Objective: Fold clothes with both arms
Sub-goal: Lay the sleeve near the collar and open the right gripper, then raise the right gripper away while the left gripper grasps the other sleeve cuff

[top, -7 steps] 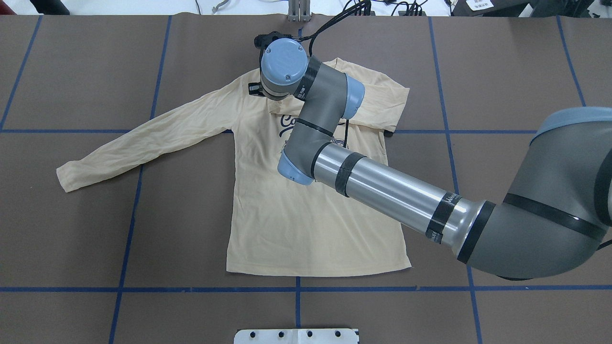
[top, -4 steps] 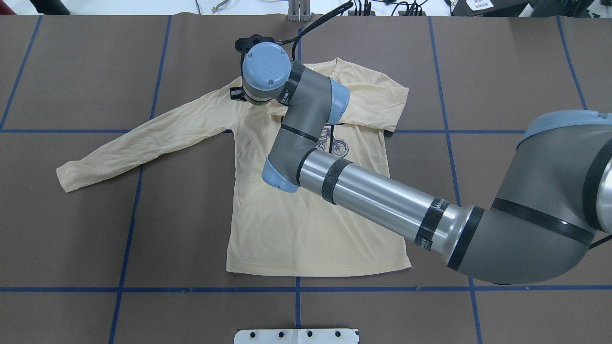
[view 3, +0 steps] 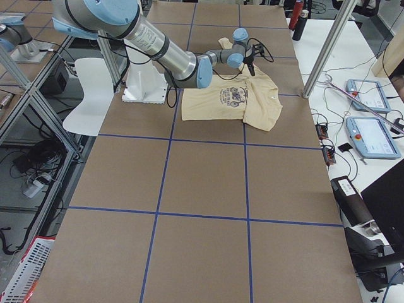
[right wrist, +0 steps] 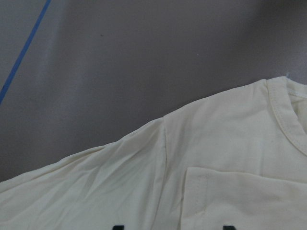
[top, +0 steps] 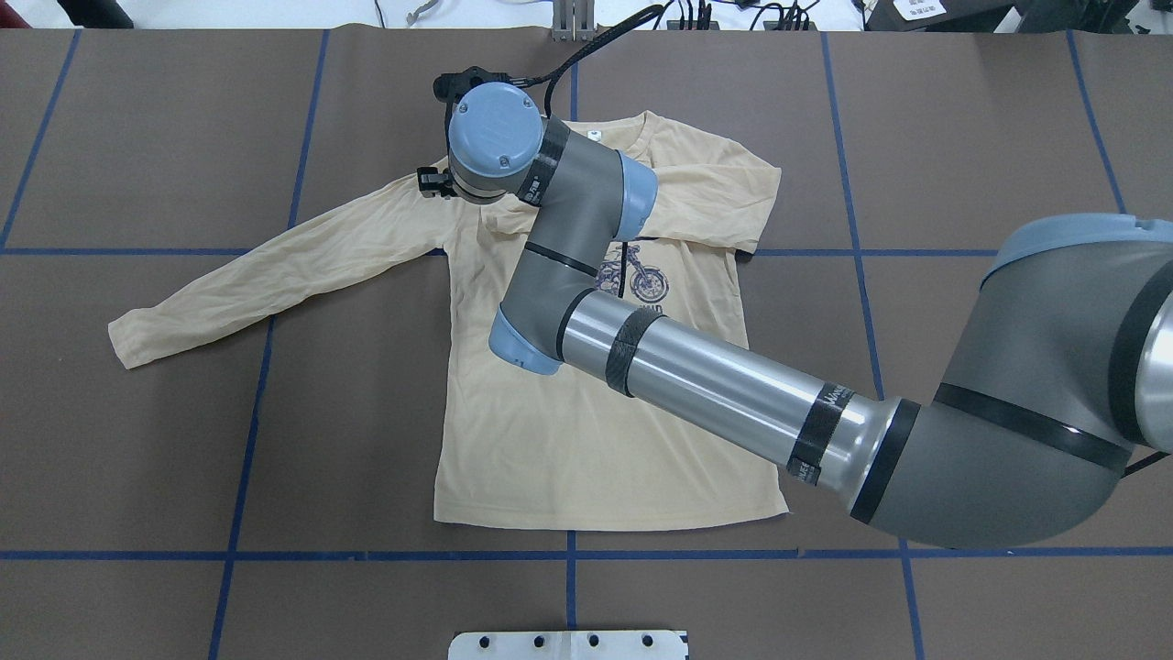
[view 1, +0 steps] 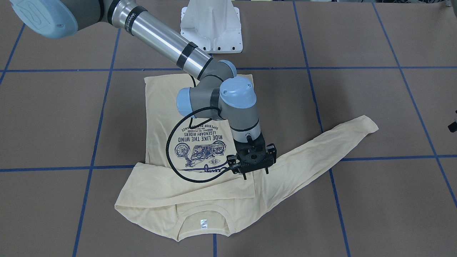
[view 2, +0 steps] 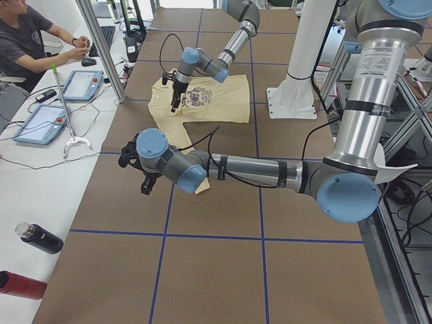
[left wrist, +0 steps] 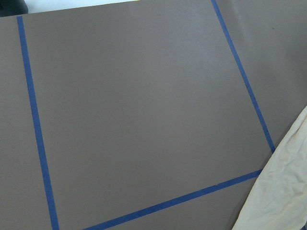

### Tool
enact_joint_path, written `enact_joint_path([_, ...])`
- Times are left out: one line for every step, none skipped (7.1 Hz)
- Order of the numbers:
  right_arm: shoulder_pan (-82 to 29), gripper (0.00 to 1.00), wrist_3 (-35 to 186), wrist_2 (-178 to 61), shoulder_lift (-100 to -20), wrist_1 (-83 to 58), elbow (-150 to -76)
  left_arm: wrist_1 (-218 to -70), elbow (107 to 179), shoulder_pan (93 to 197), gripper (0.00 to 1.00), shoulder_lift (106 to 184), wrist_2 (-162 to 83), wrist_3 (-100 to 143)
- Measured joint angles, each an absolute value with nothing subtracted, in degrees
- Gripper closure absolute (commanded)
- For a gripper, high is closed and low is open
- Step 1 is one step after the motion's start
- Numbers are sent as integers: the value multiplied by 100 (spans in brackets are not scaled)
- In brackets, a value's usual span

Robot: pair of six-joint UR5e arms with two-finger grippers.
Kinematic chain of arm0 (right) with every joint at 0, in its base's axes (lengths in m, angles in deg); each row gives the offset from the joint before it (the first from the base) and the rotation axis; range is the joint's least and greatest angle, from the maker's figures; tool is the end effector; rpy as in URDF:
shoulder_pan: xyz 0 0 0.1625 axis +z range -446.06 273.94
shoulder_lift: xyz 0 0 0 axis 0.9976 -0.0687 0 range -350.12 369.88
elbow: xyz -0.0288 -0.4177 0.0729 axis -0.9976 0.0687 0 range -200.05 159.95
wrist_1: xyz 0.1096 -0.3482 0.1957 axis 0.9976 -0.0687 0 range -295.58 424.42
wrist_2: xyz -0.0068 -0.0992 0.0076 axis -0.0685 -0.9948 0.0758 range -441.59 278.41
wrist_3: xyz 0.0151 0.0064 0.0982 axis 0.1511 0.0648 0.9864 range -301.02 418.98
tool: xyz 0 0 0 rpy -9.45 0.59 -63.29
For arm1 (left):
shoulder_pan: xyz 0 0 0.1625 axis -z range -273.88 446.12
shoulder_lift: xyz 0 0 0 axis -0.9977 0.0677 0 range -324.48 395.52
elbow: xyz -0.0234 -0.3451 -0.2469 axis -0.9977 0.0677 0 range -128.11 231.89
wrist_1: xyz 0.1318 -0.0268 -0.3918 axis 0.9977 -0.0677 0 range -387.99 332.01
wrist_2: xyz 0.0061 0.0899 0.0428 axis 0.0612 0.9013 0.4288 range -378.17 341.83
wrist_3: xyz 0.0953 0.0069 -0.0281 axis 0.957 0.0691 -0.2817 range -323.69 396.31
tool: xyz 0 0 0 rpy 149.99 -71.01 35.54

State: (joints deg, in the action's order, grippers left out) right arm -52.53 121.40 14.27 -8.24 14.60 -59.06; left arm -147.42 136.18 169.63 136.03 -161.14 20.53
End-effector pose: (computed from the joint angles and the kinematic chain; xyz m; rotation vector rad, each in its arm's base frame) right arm -0.6866 -0.6027 0.1155 0.4617 -0.9638 0.0392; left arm 0.0126 -0.5869 0.5409 0.3694 0.9833 0.1290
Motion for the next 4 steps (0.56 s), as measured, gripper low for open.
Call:
enact_joint_path([-5233,0,12210,1434,-833,1445,-5975,-14797,13717,16900,1,13589,-16008,1773])
enact_joint_path([-5178,0,12308,1479,-901,1305,-6183,-14939,13933,16700,1,13496,-15733,1310])
enact_joint_path([-5062,0,12369,1633,-1090,893,-6640,-15144,14220,16370,1,13309,-15315,690])
enact_joint_path([-4856,0,12353,1986,-1419,258,-7348,-15452,14478,15937,1,13055,-14849,10])
